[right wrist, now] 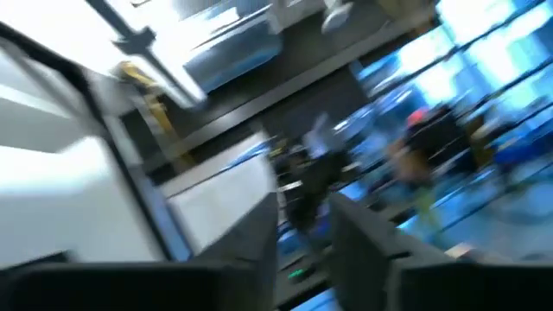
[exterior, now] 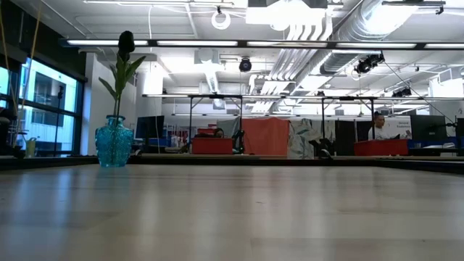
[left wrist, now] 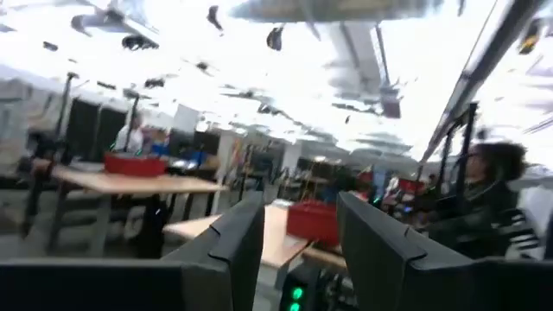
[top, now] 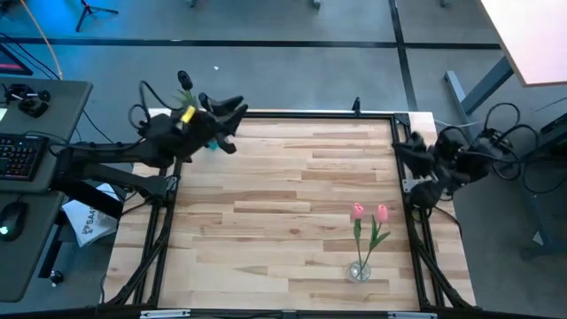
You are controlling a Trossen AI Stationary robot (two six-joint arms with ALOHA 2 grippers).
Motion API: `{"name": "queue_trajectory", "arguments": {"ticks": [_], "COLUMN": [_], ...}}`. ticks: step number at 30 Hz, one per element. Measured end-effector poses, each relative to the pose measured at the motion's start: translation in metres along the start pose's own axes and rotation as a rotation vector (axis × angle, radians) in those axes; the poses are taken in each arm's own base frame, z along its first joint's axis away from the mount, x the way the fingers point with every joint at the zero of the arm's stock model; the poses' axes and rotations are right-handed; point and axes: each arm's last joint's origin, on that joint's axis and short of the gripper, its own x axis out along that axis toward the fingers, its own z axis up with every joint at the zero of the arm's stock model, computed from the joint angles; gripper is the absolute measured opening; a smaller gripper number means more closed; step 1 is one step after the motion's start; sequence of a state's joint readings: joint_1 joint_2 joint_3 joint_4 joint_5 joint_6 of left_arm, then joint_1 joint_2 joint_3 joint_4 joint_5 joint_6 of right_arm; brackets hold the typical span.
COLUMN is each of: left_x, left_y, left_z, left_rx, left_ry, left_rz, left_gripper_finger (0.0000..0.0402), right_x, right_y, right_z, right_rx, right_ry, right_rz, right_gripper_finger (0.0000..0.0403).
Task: Sort flowers into vase by color
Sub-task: Return to Home Position
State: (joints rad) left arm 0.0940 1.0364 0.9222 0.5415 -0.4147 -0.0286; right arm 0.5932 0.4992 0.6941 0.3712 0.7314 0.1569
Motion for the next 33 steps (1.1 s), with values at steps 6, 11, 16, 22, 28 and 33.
{"name": "queue_trajectory", "arguments": {"ticks": [6,11,16,22,28,33], "left_x": [0.0,0.004,0.005,-0.012,-0.041,-0.053], "left_y": [-0.007,-0.013,-0.016,-0.014,-0.017,-0.017], "left_z": [0.033,0.04,0.016,-0.028,-0.062,-0.076], "left_rx": [0.041,0.126,0.096,-0.088,-0.198,-0.196], "left_ry": [-0.085,-0.032,0.036,0.022,0.041,0.091], "left_rz": [-0.2,-0.313,-0.404,-0.463,-0.43,-0.399], "left_gripper_finger": [0.0096,0.001,0.0003,0.0001,0.0,0.0], "right_x": [0.011,0.024,0.06,0.108,0.125,0.111], "right_y": [-0.008,-0.012,-0.015,-0.03,-0.049,-0.056], "right_z": [0.021,0.032,0.021,0.002,-0.015,-0.02], "right_rx": [-0.202,-0.22,-0.205,-0.262,-0.355,-0.339], "right_ry": [-0.003,0.0,0.097,0.33,0.475,0.563], "right_rz": [-0.173,-0.233,-0.146,-0.062,0.008,-0.01], "right_gripper_finger": [0.0014,0.0003,0.0001,0.0001,0.0,0.0]}}
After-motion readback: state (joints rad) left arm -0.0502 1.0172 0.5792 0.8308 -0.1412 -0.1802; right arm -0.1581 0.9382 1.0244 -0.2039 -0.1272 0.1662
